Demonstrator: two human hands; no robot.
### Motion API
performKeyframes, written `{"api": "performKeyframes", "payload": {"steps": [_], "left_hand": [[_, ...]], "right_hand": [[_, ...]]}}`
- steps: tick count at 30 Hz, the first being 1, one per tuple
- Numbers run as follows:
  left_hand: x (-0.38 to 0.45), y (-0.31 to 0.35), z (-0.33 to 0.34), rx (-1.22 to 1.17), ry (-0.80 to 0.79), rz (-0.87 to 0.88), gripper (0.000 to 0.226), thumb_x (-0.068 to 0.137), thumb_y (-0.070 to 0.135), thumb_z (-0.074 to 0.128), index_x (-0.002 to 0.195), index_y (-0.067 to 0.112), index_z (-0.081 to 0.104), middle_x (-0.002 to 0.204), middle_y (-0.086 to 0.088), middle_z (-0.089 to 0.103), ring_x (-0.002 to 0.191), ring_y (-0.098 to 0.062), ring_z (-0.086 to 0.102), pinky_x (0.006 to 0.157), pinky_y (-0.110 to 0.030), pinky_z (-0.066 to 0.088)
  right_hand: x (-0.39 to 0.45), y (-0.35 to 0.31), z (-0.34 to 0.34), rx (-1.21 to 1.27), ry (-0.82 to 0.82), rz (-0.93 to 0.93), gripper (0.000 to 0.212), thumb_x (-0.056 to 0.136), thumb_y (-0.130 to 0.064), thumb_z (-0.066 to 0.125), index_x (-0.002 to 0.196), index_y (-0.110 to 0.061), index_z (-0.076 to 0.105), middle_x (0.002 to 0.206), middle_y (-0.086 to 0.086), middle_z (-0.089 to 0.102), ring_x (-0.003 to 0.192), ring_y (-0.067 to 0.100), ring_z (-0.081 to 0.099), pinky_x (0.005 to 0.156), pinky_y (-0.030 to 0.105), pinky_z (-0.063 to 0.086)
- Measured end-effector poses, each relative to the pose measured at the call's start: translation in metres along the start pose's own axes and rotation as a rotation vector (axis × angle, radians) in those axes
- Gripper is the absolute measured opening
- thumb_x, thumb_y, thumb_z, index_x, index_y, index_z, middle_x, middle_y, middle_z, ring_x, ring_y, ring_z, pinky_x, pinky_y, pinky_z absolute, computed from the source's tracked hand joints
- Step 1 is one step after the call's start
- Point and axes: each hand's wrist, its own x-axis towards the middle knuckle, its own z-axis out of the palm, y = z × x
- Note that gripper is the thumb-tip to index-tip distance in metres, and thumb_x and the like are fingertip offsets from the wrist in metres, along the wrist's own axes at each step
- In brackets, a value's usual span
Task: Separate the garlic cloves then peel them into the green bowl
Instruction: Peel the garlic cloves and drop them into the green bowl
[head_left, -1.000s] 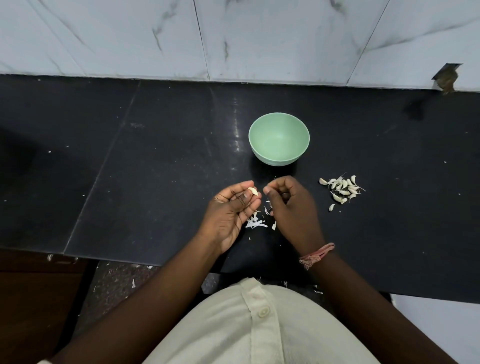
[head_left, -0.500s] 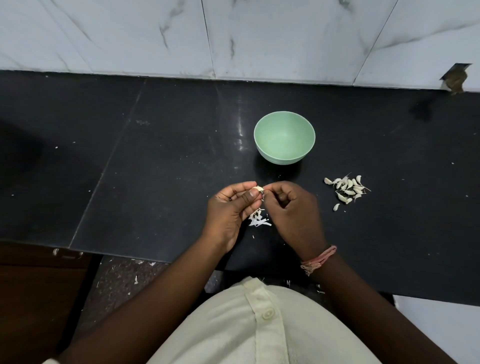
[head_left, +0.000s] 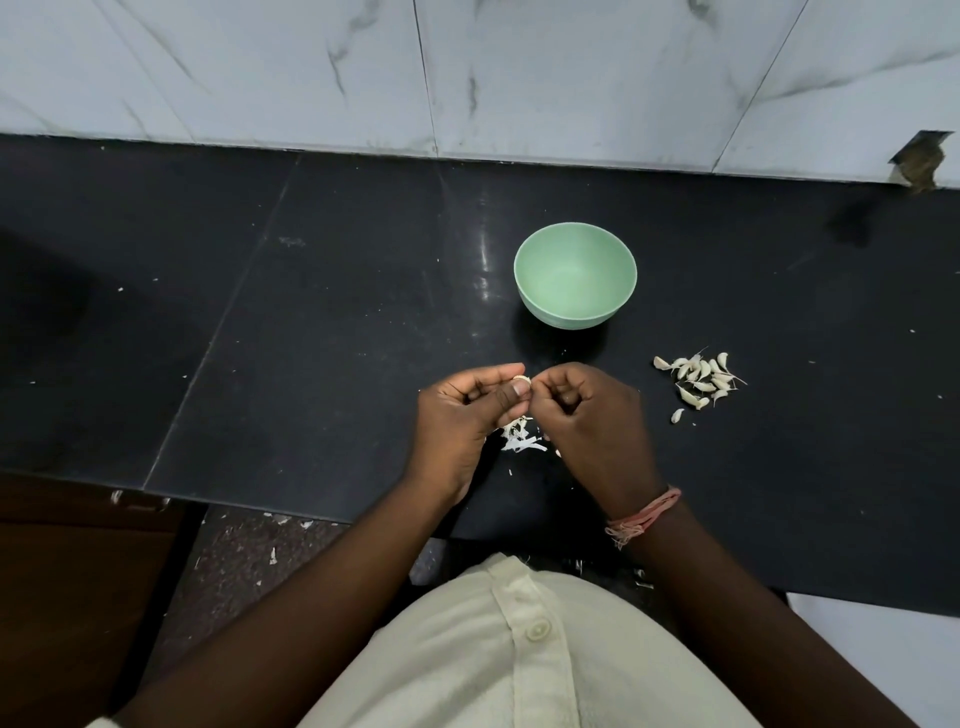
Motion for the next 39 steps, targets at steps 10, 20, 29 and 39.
{"api": "performKeyframes", "payload": {"steps": [10, 20, 29, 39], "left_hand": [[-0.001, 0.002, -0.004, 0.009, -0.056, -0.035, 0.019, 0.085, -0.005, 0.072, 0.102, 0.001, 0.075, 0.094, -0.016, 0.076, 0.091, -0.023, 0.074, 0.08, -0.028, 0.06], [-0.001, 0.002, -0.003, -0.03, -0.106, -0.108, 0.019, 0.089, -0.003, 0.067, 0.107, 0.002, 0.074, 0.097, -0.013, 0.077, 0.088, -0.017, 0.073, 0.073, -0.022, 0.058], [0.003, 0.007, -0.004, -0.113, -0.166, -0.192, 0.022, 0.094, -0.007, 0.056, 0.098, 0.002, 0.076, 0.087, -0.014, 0.072, 0.079, -0.016, 0.066, 0.077, -0.025, 0.059], [0.002, 0.009, -0.01, -0.233, -0.174, -0.2, 0.023, 0.09, -0.002, 0.061, 0.109, 0.005, 0.07, 0.085, -0.009, 0.071, 0.079, -0.016, 0.071, 0.075, -0.027, 0.06]], "right_hand": [[0.004, -0.001, -0.005, -0.019, -0.075, -0.004, 0.008, 0.081, -0.017, 0.069, 0.072, -0.017, 0.069, 0.062, -0.003, 0.068, 0.057, 0.015, 0.066, 0.062, 0.038, 0.055], [0.001, -0.005, -0.005, -0.012, -0.036, 0.067, 0.014, 0.079, -0.021, 0.072, 0.067, -0.018, 0.064, 0.057, -0.006, 0.062, 0.055, 0.01, 0.058, 0.055, 0.02, 0.047], [-0.001, -0.008, -0.002, 0.063, -0.077, 0.072, 0.012, 0.079, -0.011, 0.07, 0.071, -0.017, 0.064, 0.057, -0.009, 0.06, 0.053, 0.008, 0.055, 0.056, 0.024, 0.047], [0.001, -0.002, -0.001, 0.14, -0.02, 0.111, 0.012, 0.087, -0.01, 0.064, 0.084, -0.021, 0.068, 0.073, -0.007, 0.07, 0.067, 0.017, 0.07, 0.068, 0.047, 0.061]]}}
